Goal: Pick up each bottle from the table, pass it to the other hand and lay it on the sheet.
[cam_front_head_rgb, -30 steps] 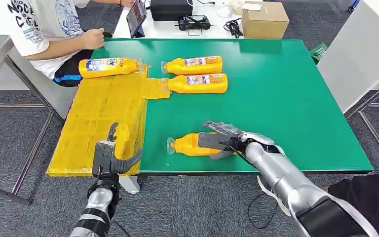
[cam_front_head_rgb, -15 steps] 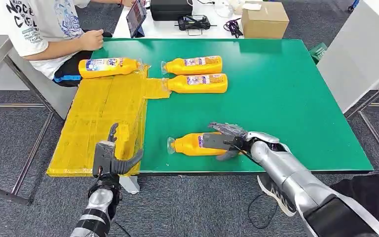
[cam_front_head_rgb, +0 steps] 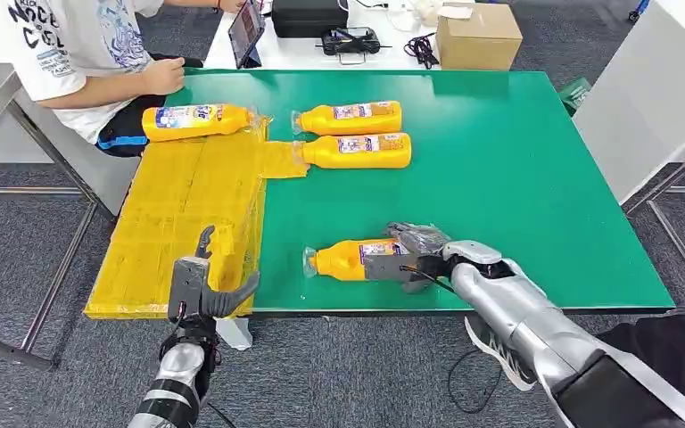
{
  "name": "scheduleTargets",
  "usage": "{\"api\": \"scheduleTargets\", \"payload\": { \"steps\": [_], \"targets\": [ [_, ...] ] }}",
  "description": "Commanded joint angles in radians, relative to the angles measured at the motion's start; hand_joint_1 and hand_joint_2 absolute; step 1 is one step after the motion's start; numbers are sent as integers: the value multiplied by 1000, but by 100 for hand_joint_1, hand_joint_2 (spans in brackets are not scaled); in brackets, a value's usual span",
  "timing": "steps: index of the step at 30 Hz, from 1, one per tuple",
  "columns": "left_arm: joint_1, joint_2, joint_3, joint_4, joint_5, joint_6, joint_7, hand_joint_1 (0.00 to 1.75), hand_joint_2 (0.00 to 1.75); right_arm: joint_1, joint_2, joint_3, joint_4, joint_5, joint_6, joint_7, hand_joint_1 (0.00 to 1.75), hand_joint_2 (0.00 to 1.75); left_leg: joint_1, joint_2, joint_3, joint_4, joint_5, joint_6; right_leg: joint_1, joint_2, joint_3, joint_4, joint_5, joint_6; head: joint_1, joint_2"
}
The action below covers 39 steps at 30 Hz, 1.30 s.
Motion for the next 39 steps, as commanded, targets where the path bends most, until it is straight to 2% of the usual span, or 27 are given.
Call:
{"api": "scheduleTargets", "payload": {
  "steps": [1,3,4,5,6,7,9,20,23,25,27,28,29,30,31,32,33,34,38,39],
  "targets": [
    [-27,19,-28,55,1,-9,7,0,175,-26,46,106,111,21,10,6,0,175,1,1,6,-1,-2,-2,1,1,6,-1,-1,-2,0,0],
    [-28,17,-30,62,0,-8,8,0,175,-24,63,117,129,34,2,1,0,175,1,2,7,-1,-2,-2,1,1,6,-1,-2,-3,0,0],
    [-30,16,-30,66,0,-9,8,0,175,-23,66,119,136,38,-3,1,10,175,1,1,7,-1,-2,-2,1,1,7,-2,-2,-3,0,0],
    [-30,15,-31,66,0,-8,7,0,175,-22,69,119,138,39,-5,1,38,175,1,1,6,-1,-1,-2,1,1,5,-2,-1,-2,0,0],
    [-30,16,-30,66,1,-7,7,0,175,-25,71,120,140,42,-9,1,101,175,1,0,5,-1,-1,-1,1,0,5,-2,-1,-2,0,0],
    [-30,16,-29,65,1,-7,7,0,175,-27,71,121,142,44,-11,0,145,175,1,1,8,-2,-2,-2,1,1,7,-2,-1,-2,0,0],
    [-29,18,-28,62,2,-8,6,0,175,-35,62,116,131,36,-13,-23,175,175,1,1,8,-1,-2,-2,2,1,8,-1,-2,-3,0,0],
    [-18,20,-22,51,4,-10,5,0,175,-32,34,96,75,30,-38,-28,175,175,1,1,7,-1,-2,-2,1,0,7,-1,-1,-2,0,0],
    [-2,19,-11,28,2,3,9,0,175,-11,39,85,48,84,-150,37,175,175,1,1,7,-1,-1,-1,1,0,7,-1,-1,-2,0,0],
    [15,21,-4,0,-4,-3,12,0,175,35,48,13,-4,59,-200,36,175,175,1,2,8,-1,-2,-2,1,1,7,-1,-1,-2,0,0],
    [40,10,17,-39,-19,-9,24,0,175,176,91,-185,-178,176,-538,117,175,175,2,2,9,-1,-2,-2,2,2,8,-2,-2,-3,0,0],
    [55,6,23,-65,-29,-12,31,0,175,240,115,-251,-279,238,-551,146,175,175,2,2,8,-1,-2,-2,2,2,8,-2,-1,-3,0,0],
    [64,4,26,-82,-36,-18,37,0,175,282,126,-293,-361,297,-502,178,175,175,2,3,7,-1,-2,-2,2,2,7,-2,-1,-2,0,0],
    [68,0,30,-89,-38,-23,39,0,175,327,155,-366,-428,317,-547,160,175,175,3,4,13,-2,-5,-3,3,4,12,-3,-3,-4,0,0],
    [72,-4,32,-94,-39,-27,40,0,175,360,179,-425,-476,363,-624,151,175,175,3,4,7,0,-4,-2,2,4,6,-1,-2,-3,1,0],
    [76,-9,32,-97,-41,-32,40,0,175,400,211,-495,-546,368,-683,120,175,175,3,5,9,0,-6,-3,3,5,8,0,-4,-4,0,0],
    [78,-10,26,-101,-55,-23,34,0,175,437,233,-561,-627,364,-722,96,175,175,2,3,4,-1,-3,-2,2,3,3,0,-1,-2,0,0],
    [80,-12,18,-102,-69,-8,26,0,175,465,255,-615,-681,331,-758,51,175,175,2,5,6,0,-5,-3,2,4,3,1,-3,-3,0,0],
    [78,-22,16,-101,-32,-22,27,0,175,541,312,-770,-803,231,-890,-101,175,175,2,-4,-1,0,-2,-2,1,-4,-1,1,-3,-2,0,0],
    [74,-24,16,-105,-17,-29,28,0,175,557,318,-794,-819,212,-907,-115,175,175,3,-3,3,0,-4,-2,2,-3,3,1,-4,-3,0,0]
  ]
}}
